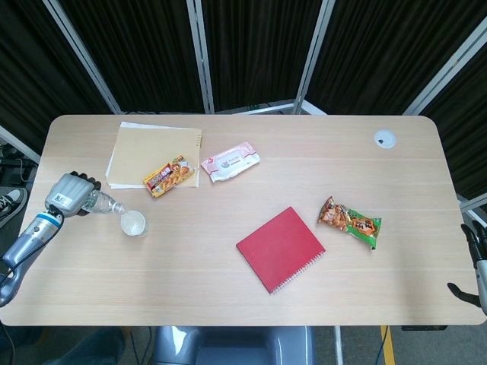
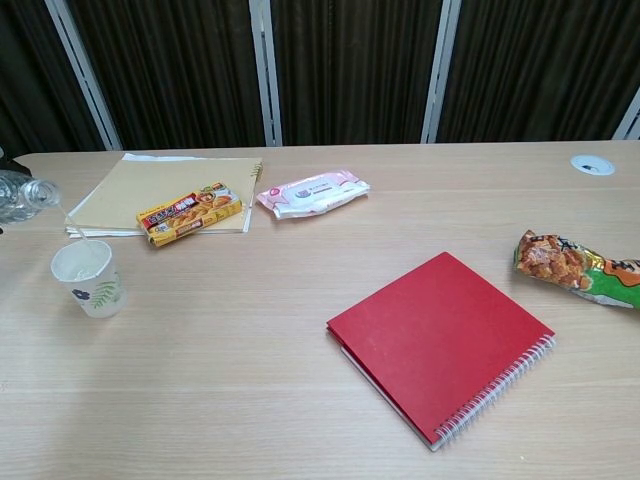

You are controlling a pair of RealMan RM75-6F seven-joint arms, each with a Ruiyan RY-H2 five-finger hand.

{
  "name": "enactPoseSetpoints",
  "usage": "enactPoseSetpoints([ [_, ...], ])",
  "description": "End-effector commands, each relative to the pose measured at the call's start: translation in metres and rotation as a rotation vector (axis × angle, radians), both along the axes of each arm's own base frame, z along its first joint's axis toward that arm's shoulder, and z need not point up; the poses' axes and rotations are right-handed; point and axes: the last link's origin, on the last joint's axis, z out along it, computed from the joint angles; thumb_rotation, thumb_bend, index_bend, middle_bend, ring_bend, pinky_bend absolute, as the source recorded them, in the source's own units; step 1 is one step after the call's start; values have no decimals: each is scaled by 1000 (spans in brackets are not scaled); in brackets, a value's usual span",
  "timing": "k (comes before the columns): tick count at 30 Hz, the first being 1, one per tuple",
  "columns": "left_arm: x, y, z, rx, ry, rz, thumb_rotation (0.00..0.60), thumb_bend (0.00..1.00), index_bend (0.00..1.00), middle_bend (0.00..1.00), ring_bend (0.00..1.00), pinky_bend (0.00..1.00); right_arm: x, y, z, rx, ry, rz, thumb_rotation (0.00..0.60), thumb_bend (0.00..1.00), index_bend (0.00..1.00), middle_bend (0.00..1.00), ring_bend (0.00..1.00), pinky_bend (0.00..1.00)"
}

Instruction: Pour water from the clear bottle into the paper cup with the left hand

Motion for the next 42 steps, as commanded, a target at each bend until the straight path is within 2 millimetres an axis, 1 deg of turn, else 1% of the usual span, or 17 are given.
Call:
enactPoseSetpoints([
  [1, -1, -2, 15, 15, -98, 33, 600, 454, 579, 456, 382, 408, 0, 0, 0, 1, 1, 1, 600, 0, 0, 0, 0, 0],
  [5, 4, -3, 25, 18, -231, 63, 600, 452, 582, 457, 382, 408, 1, 1, 0, -1, -1, 3, 600, 0, 0, 0, 0, 0],
  [8, 16, -4, 30, -2, -411, 95, 600, 452, 585, 459, 382, 408, 1, 0, 0, 1, -3, 3, 600, 0, 0, 0, 0, 0],
  [11, 31, -3, 28, -32, -580, 119, 600, 451, 589, 462, 382, 408, 1, 0, 0, 2, -4, 3, 600, 0, 0, 0, 0, 0],
  [16, 76, -1, 16, -109, -908, 115, 600, 449, 593, 464, 382, 408, 2, -1, 0, 3, -5, 4, 600, 0, 0, 0, 0, 0],
  [18, 100, -1, 8, -144, -1037, 107, 600, 451, 592, 464, 382, 408, 2, -2, -1, 5, -6, 6, 600, 0, 0, 0, 0, 0],
  [19, 113, -1, 3, -159, -1089, 96, 600, 451, 592, 464, 382, 408, 2, -2, -1, 6, -6, 6, 600, 0, 0, 0, 0, 0],
  [23, 154, -4, -17, -204, -1215, 73, 600, 449, 592, 464, 382, 408, 1, -2, 0, 3, -7, 2, 600, 0, 0, 0, 0, 0],
  [26, 176, -8, -35, -232, -1262, 80, 600, 450, 592, 465, 383, 408, 0, -3, 1, 1, -14, -4, 600, 0, 0, 0, 0, 0],
  [29, 195, -13, -61, -264, -1304, 122, 600, 449, 594, 466, 382, 408, -1, -2, 3, -2, -21, -6, 600, 0, 0, 0, 0, 0],
  [32, 205, -17, -85, -290, -1330, 176, 600, 449, 595, 466, 382, 408, -2, -2, 4, -6, -29, -12, 600, 0, 0, 0, 0, 0],
  [36, 212, -24, -117, -324, -1350, 254, 600, 450, 595, 468, 383, 408, -6, -2, 6, -4, -37, -26, 600, 0, 0, 0, 0, 0],
  [42, 209, -29, -152, -315, -1367, 325, 600, 450, 595, 467, 382, 408, -7, -1, 9, -6, -46, -30, 600, 0, 0, 0, 0, 0],
])
